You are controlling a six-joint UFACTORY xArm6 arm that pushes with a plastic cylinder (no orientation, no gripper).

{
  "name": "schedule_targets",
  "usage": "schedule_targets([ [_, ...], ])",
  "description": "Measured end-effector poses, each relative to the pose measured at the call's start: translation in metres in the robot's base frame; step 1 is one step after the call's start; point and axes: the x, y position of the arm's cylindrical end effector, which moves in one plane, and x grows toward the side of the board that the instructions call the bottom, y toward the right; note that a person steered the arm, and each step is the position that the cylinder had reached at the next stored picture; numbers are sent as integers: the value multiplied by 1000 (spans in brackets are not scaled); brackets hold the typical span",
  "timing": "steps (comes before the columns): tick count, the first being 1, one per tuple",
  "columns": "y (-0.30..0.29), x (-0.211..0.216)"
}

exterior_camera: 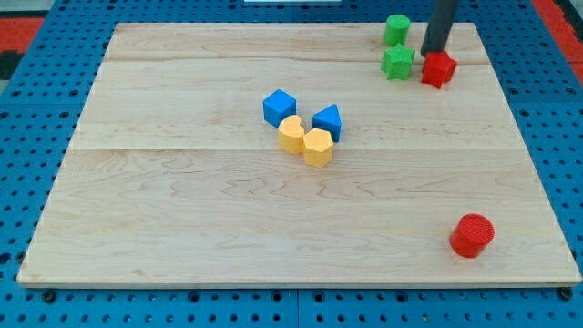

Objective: Push the green star towards the red star

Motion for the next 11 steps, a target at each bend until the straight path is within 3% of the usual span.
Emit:
schedule_targets([
  [2,0,74],
  [5,1,-15],
  [6,-31,3],
  [9,-52,-36],
  [10,-114,-37],
  [11,-122,-21],
])
